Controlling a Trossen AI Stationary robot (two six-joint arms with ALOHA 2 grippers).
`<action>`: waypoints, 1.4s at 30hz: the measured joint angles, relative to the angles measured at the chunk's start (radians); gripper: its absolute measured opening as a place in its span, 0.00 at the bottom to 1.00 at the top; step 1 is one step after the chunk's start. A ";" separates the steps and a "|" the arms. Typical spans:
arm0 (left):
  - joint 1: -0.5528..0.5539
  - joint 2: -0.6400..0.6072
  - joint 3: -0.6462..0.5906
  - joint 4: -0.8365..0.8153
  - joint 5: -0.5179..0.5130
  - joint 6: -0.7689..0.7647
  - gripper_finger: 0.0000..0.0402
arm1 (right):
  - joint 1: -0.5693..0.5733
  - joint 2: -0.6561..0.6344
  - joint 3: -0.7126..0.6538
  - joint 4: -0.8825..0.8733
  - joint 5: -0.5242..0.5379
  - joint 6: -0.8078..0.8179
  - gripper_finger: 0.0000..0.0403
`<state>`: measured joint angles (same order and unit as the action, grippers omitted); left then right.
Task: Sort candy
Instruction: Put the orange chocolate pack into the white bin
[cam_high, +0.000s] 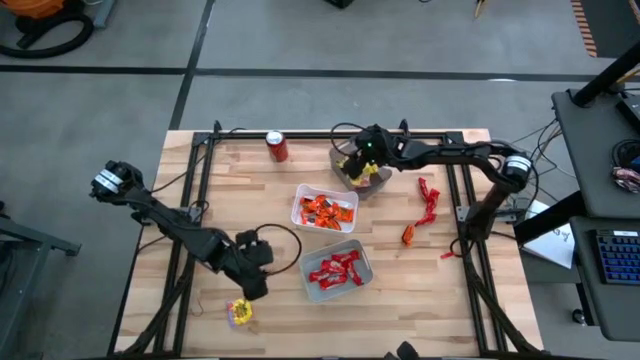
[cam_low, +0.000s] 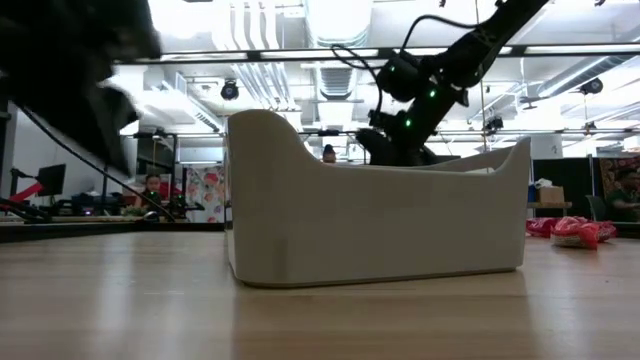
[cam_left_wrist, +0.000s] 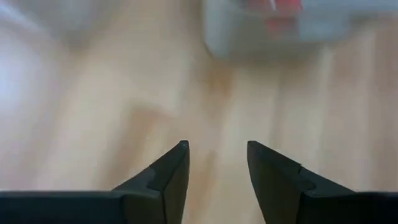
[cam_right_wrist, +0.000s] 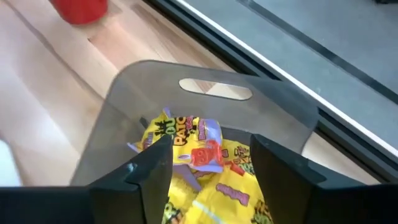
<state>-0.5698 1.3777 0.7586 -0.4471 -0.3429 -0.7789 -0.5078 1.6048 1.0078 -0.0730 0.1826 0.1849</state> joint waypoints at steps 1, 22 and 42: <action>-0.002 0.000 0.000 -0.015 0.063 -0.029 0.37 | 0.003 -0.014 0.000 -0.013 0.000 0.005 0.51; -0.167 0.000 0.000 -0.095 0.334 -0.270 0.46 | 0.342 -0.309 0.000 -0.390 -0.007 0.194 0.52; -0.154 -0.001 0.000 -0.093 0.179 -0.135 0.46 | 0.639 -0.255 -0.067 -1.096 -0.105 0.866 0.48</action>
<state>-0.7239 1.3766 0.7586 -0.5399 -0.1641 -0.9135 0.1309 1.3499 0.9405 -1.1692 0.0776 1.0513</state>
